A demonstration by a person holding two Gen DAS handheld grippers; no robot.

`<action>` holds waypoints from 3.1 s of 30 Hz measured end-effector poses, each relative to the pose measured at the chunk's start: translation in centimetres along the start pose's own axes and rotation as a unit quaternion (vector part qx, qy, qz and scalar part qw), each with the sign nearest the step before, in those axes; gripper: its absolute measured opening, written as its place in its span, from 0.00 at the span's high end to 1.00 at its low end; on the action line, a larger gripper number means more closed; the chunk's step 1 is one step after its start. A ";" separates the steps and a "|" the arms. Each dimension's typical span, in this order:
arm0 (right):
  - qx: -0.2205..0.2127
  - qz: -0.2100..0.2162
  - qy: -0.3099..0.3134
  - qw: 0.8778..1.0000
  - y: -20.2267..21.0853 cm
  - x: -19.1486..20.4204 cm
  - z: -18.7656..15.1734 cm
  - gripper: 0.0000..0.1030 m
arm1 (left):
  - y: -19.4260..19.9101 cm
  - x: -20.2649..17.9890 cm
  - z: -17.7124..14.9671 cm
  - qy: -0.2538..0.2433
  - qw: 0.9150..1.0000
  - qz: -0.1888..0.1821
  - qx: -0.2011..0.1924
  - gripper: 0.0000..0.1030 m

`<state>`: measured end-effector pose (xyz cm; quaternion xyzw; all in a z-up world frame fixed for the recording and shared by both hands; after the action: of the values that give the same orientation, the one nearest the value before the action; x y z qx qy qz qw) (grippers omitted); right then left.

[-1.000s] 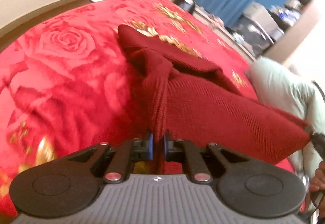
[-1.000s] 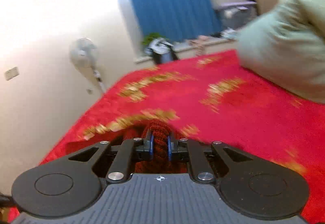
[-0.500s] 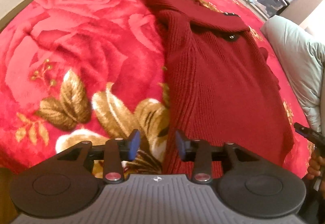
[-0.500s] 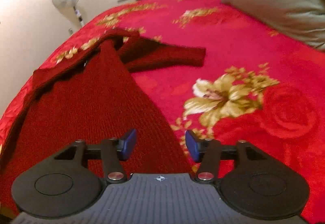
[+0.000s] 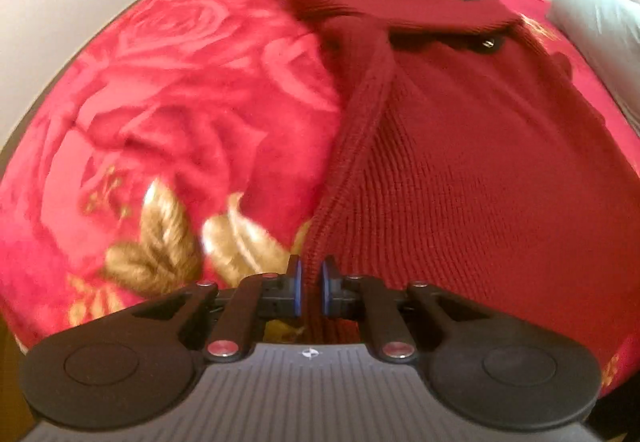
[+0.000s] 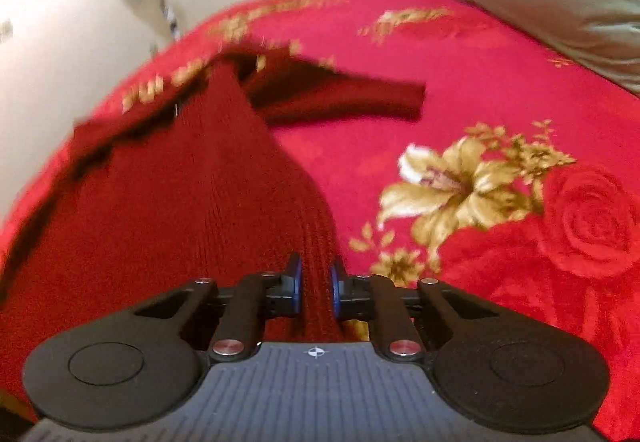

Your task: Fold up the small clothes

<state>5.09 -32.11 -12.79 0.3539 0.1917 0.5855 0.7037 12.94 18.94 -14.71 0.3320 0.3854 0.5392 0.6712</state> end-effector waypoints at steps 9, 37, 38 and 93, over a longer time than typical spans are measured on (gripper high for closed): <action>-0.021 -0.025 -0.028 0.999 0.2 -1.1 1.0 0.74 | 2.6 -3.0 5.3 -0.034 0.994 0.007 -0.108 0.55; 0.016 0.010 -0.186 0.982 -20.2 3.7 16.8 0.89 | -3.5 -8.5 14.3 -0.014 0.992 -0.057 -0.107 0.55; -0.010 0.000 -0.164 0.986 -19.5 3.1 18.4 0.89 | -3.6 -8.4 14.3 -0.014 0.993 -0.056 -0.108 0.55; -0.002 -0.062 -0.076 0.995 -25.8 19.4 18.9 0.91 | 1.0 3.1 14.9 0.094 0.982 -0.022 -0.161 0.55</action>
<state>40.40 -20.32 -15.86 0.3835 0.1583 0.5130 0.7515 25.92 21.71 -7.19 0.1586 0.3623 0.6080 0.6884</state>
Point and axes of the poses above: each gripper's, at about its wrist camera, not at the fingertips, and y roughly against the way its jaws point, x to its left, z to its top, the point moved 8 cm from there along -y, roughly the way its jaws point, and after that the axes turned 6 degrees about -z, right-handed, at the moved point
